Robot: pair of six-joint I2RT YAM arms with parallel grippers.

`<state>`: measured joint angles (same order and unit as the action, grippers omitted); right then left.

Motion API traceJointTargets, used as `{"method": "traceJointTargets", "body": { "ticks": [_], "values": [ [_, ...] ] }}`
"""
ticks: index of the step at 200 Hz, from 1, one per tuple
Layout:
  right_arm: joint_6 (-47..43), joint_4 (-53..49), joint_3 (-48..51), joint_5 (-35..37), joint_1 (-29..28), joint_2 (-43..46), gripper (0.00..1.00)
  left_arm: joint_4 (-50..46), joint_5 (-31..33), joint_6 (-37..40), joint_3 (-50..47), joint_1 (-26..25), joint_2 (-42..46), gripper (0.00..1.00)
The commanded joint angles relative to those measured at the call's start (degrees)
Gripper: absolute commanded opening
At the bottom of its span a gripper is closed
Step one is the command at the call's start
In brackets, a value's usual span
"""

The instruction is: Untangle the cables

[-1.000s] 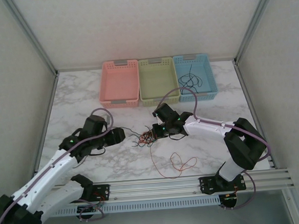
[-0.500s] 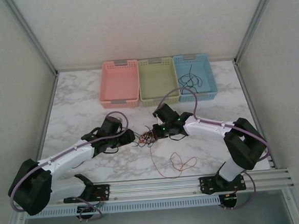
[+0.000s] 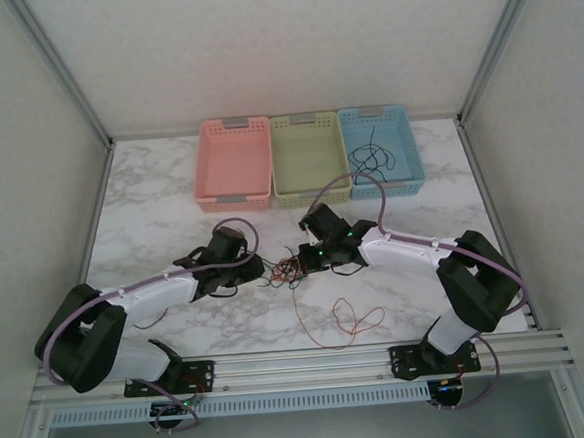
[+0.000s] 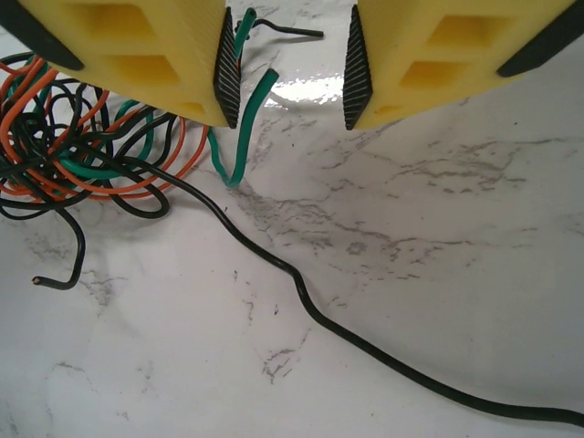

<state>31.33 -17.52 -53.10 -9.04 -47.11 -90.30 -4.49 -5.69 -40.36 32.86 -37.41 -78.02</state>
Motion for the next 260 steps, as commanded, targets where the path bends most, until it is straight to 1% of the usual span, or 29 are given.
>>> {"method": "traceJointTargets", "body": {
  "ticks": [1, 16, 28, 45, 82, 111, 122, 142, 159, 171, 195, 238, 260],
  "values": [
    [0.46, 0.03, 0.63, -0.62, 0.28, 0.4, 0.0, 2.27, 1.64, -0.07, 0.71, -0.47, -0.81, 0.36],
    [0.22, -0.06, 0.46, -0.69, 0.31, 0.17, 0.0, 2.38, 2.17, 0.05, 0.81, -0.47, -1.17, 0.36],
    [0.16, -0.15, 0.37, -0.74, 0.33, 0.06, 0.0, 2.21, 2.52, 0.15, 0.98, -0.47, -1.26, 0.38],
    [0.17, -0.15, 0.28, -0.85, 0.34, 0.06, 0.0, 2.21, 2.53, 0.11, 1.39, -0.47, -1.34, 0.39],
    [0.08, -0.23, 0.1, -1.08, 0.35, -0.4, 0.0, 3.39, 1.78, 0.01, 2.42, -0.47, -3.02, 0.34],
    [0.05, -0.33, -0.07, -1.17, 0.33, -0.39, 0.0, 3.85, 1.39, 0.15, 3.07, -0.47, -4.53, 0.28],
    [-0.04, -0.41, -0.16, -1.23, 0.29, -0.48, 0.0, 3.88, 1.47, 0.19, 3.24, -0.47, -4.76, 0.24],
    [-0.11, -0.5, -0.16, -1.17, 0.27, -0.58, 0.0, 3.48, 1.73, 0.52, 3.61, -0.47, -4.58, 0.14],
    [-0.1, -0.65, -0.07, -1.01, 0.31, -0.34, 0.0, 2.84, 2.62, 0.84, 3.6, -0.47, -3.88, 0.08],
    [-0.49, -1.09, 0.0, -0.49, 0.35, 0.14, 0.0, 1.33, 4.03, 1.45, 3.61, -0.47, -3.05, 0.0],
    [-1.85, -2.92, -0.16, 1.22, 0.34, 1.55, 0.0, -2.39, 7.72, 2.76, 3.32, 0.0, 0.05, 0.0],
    [-3.3, -4.32, -0.25, 2.35, 0.91, 3.18, 0.0, -7.18, 9.92, 3.09, 2.12, 0.85, 7.12, 0.0],
    [-3.9, -5.46, -0.51, 4.18, 1.52, 3.47, 0.0, -9.74, 11.33, 3.57, 2.04, 1.23, 10.03, 0.0]
  ]
}}
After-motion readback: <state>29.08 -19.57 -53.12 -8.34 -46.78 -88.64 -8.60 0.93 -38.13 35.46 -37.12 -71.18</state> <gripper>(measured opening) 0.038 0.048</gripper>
